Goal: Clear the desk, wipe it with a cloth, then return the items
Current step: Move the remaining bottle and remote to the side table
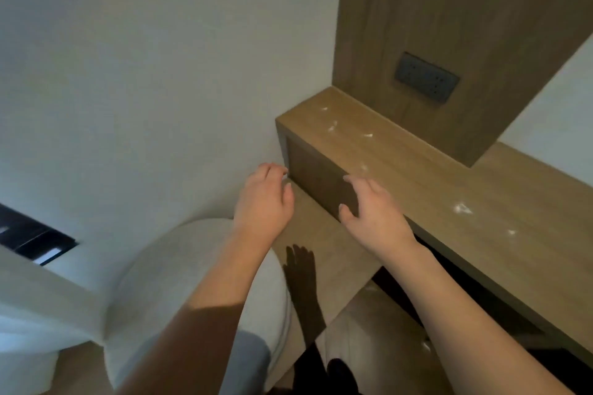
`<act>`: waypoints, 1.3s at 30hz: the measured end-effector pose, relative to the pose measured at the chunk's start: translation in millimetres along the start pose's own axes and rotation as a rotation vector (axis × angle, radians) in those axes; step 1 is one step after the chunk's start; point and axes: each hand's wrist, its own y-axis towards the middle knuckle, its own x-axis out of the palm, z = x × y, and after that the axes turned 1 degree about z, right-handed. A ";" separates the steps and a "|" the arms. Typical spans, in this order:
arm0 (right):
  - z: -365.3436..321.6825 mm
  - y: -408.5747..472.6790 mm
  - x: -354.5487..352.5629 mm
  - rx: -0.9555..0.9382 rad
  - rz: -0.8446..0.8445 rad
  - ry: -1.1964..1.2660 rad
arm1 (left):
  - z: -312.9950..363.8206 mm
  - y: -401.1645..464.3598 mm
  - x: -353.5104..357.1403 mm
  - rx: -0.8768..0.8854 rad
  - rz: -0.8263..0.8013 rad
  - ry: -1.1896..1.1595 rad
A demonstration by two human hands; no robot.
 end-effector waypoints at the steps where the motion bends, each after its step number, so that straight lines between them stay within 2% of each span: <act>1: 11.6 -5.5 -7.4 0.057 0.018 0.005 | 14.9 6.3 7.7 0.050 -0.025 -0.016; 8: 104.5 -70.5 -66.1 0.393 0.202 0.063 | 138.8 26.3 72.2 0.397 -0.204 -0.115; 16: 208.5 -168.2 -131.6 0.719 0.383 0.035 | 301.8 -16.1 140.1 0.700 -0.393 -0.221; 23: 293.1 -217.9 -176.0 0.799 0.482 0.058 | 393.6 -42.1 180.3 0.781 -0.437 -0.218; 30: 384.4 -218.4 -223.5 0.893 0.595 0.134 | 469.0 -9.0 222.8 0.768 -0.509 -0.271; 39: 532.4 -188.3 -282.0 1.060 0.691 0.120 | 631.3 45.7 344.3 0.862 -0.727 -0.364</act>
